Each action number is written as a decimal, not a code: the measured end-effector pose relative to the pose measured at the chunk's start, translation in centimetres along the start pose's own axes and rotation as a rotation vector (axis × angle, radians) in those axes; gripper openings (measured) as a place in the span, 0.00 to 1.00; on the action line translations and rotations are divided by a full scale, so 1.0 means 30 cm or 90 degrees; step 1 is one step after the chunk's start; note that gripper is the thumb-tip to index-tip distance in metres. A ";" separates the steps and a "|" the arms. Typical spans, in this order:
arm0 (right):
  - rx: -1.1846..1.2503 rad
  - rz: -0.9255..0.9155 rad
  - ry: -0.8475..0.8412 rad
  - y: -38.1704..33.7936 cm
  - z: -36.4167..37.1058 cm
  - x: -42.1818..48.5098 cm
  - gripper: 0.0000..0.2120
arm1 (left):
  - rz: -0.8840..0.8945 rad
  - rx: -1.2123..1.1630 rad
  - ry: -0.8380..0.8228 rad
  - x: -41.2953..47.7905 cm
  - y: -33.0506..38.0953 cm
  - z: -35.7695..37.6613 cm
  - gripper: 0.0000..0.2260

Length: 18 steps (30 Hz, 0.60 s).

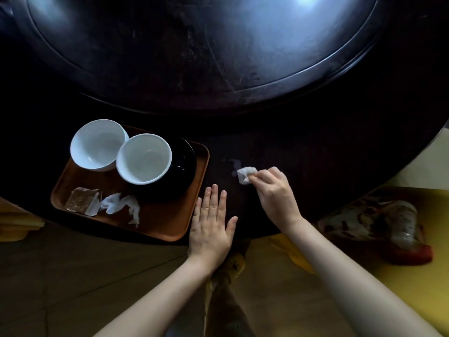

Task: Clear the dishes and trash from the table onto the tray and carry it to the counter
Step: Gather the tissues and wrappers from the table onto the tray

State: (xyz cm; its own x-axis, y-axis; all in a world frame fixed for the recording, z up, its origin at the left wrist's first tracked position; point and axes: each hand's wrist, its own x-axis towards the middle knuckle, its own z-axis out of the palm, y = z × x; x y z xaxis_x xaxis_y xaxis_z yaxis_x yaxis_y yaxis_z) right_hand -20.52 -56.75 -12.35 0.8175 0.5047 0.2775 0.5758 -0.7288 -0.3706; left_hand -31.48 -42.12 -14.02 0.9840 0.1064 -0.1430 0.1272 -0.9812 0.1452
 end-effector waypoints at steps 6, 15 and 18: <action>0.028 -0.008 -0.071 -0.033 -0.044 -0.111 0.08 | -0.002 0.004 0.010 -0.001 0.000 0.002 0.29; 0.184 0.161 0.007 0.007 -0.053 0.234 0.14 | -0.010 0.003 0.020 -0.001 0.004 0.008 0.29; 0.167 0.093 -0.039 -0.017 0.026 0.317 0.15 | -0.010 0.014 0.020 -0.003 0.006 0.005 0.29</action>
State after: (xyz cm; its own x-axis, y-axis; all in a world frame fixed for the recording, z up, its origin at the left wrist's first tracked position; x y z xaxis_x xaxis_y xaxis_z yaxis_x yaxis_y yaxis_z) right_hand -13.02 -51.20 -10.20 0.8869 0.4358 0.1534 0.4295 -0.6553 -0.6214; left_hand -31.57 -42.33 -14.12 0.9855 0.1259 -0.1137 0.1395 -0.9828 0.1211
